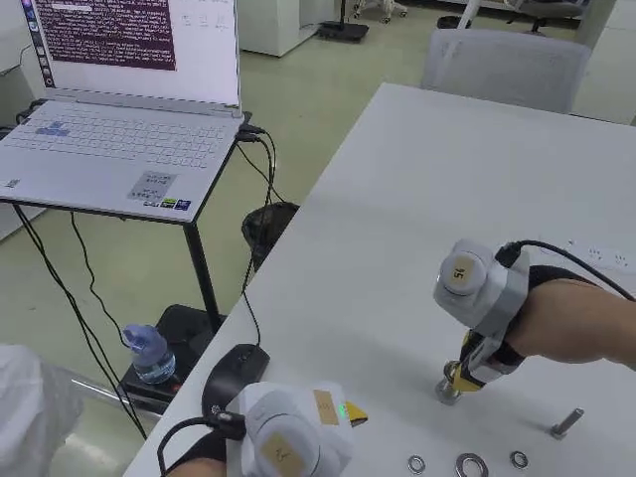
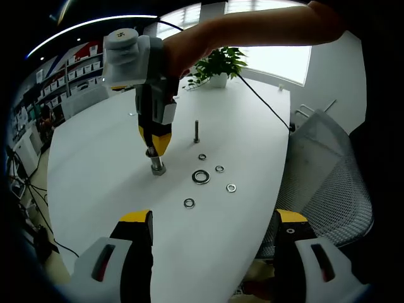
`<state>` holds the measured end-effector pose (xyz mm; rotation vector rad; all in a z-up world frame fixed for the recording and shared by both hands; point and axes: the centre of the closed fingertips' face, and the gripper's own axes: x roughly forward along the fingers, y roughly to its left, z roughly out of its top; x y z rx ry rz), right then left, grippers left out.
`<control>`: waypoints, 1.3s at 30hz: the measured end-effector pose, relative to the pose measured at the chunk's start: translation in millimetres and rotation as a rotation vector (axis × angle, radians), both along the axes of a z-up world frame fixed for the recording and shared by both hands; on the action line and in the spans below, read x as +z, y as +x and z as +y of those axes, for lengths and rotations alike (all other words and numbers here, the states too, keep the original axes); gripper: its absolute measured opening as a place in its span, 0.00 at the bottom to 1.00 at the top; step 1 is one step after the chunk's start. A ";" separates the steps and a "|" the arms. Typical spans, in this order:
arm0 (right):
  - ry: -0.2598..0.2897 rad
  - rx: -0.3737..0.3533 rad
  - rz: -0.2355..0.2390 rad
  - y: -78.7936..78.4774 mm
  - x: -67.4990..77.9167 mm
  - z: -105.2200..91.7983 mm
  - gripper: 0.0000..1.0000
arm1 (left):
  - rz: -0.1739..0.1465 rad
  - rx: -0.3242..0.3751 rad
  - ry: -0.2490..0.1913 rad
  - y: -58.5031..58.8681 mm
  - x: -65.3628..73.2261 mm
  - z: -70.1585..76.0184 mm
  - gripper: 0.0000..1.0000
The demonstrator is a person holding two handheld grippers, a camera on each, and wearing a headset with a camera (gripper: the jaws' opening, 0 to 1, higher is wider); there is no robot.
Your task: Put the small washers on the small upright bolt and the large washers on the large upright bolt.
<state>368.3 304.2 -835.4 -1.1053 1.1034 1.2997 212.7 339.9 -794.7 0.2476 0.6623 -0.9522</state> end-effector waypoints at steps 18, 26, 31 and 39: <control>0.000 -0.041 0.010 -1.0 -29.9 0.6 0.22 | -0.003 0.012 0.002 -1.3 1.1 2.1 0.79; -0.001 -0.045 -0.001 -0.4 -31.9 0.4 0.22 | 0.002 0.019 0.007 -2.9 -0.1 5.4 0.78; -0.004 -0.042 -0.003 -1.2 -31.8 0.4 0.22 | -0.003 0.023 0.011 -3.2 0.1 7.1 0.77; 0.005 -0.038 -0.006 -0.7 -31.9 0.4 0.24 | -0.001 0.018 0.012 -3.8 1.2 6.6 0.77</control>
